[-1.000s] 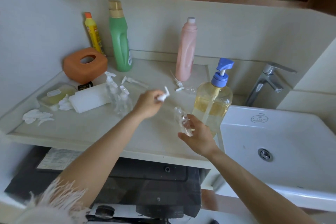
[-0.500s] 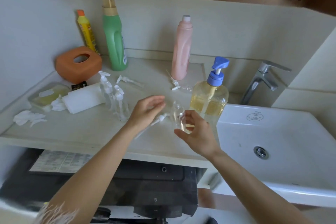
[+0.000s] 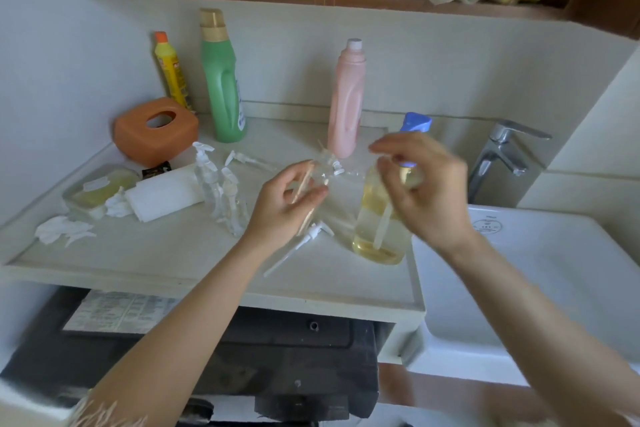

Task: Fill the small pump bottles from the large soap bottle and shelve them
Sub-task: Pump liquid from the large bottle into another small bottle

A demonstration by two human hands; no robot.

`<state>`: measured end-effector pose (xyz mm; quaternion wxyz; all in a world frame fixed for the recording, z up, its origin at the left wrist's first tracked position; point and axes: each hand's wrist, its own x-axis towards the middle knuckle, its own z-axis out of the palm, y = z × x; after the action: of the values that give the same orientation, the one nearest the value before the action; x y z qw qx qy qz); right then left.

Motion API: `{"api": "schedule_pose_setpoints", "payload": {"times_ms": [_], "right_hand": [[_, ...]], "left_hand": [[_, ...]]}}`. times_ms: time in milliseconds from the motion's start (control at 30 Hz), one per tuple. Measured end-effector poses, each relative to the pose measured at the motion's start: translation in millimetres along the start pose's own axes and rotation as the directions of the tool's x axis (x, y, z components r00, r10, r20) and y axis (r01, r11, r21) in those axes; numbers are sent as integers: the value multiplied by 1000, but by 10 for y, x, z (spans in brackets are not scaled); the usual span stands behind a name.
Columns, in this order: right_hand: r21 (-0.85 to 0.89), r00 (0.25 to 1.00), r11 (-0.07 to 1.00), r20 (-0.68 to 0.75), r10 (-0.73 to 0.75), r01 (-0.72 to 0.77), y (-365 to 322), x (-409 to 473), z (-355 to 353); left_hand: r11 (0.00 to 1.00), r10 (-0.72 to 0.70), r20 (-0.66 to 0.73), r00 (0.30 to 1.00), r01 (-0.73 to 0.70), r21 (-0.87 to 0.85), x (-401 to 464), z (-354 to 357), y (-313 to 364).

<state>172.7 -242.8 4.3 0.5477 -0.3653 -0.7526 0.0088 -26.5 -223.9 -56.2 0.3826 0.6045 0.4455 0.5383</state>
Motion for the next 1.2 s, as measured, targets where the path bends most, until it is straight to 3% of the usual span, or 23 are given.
{"api": "schedule_pose_setpoints", "payload": {"times_ms": [100,300,367,767,967,1200], "right_hand": [[-14,989,1000,-149,23,-25,165,205,-237],[-34,982,998,176,64,-59,464,384,-338],[-19,972,996,218,87,-85,500,415,-308],[21,995,1000,-97,-4,6,633,203,-44],[-24,991,1000,-131,10,-13,617,43,106],[-59,1000,998,-23,16,-18,528,258,-114]], "left_hand": [[999,39,55,998,-38,-20,62,138,101],[996,63,89,994,-57,-74,152,473,241],[992,73,74,995,-64,-110,172,528,290],[985,41,49,998,-32,-172,288,649,377],[992,-47,12,999,48,-118,303,613,329],[995,-42,13,999,43,-90,307,619,491]]}}
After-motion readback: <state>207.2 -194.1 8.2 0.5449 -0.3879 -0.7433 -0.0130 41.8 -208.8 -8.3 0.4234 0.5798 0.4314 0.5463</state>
